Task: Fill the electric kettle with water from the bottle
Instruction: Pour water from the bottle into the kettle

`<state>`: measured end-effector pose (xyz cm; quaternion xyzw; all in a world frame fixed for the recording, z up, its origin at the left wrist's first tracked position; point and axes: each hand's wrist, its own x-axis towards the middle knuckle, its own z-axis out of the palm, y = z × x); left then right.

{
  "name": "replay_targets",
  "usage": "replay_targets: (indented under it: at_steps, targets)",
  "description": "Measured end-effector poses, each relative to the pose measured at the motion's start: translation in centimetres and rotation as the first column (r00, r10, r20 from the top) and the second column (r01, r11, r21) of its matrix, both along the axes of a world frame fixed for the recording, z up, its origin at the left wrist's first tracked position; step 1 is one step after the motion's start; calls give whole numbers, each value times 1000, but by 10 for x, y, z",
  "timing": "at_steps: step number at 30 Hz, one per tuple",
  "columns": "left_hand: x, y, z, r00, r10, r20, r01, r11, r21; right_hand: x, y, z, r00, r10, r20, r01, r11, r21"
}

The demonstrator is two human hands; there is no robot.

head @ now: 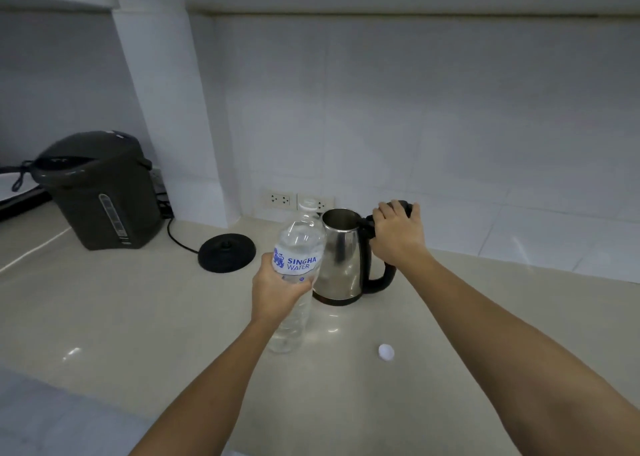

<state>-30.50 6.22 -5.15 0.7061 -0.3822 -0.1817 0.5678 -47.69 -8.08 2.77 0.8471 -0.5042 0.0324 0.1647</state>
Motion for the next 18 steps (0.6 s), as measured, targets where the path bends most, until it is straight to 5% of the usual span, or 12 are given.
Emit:
replay_targets:
  at_steps: [8,18]
  targets:
    - [69,-45,32,964,-71,255,48,994,94,14,-4,-2,992,-110,57,108,994,34]
    - [133,-99,69,748,-223,625,112,971,213,27,5,10,966,-254,41,244,956,165]
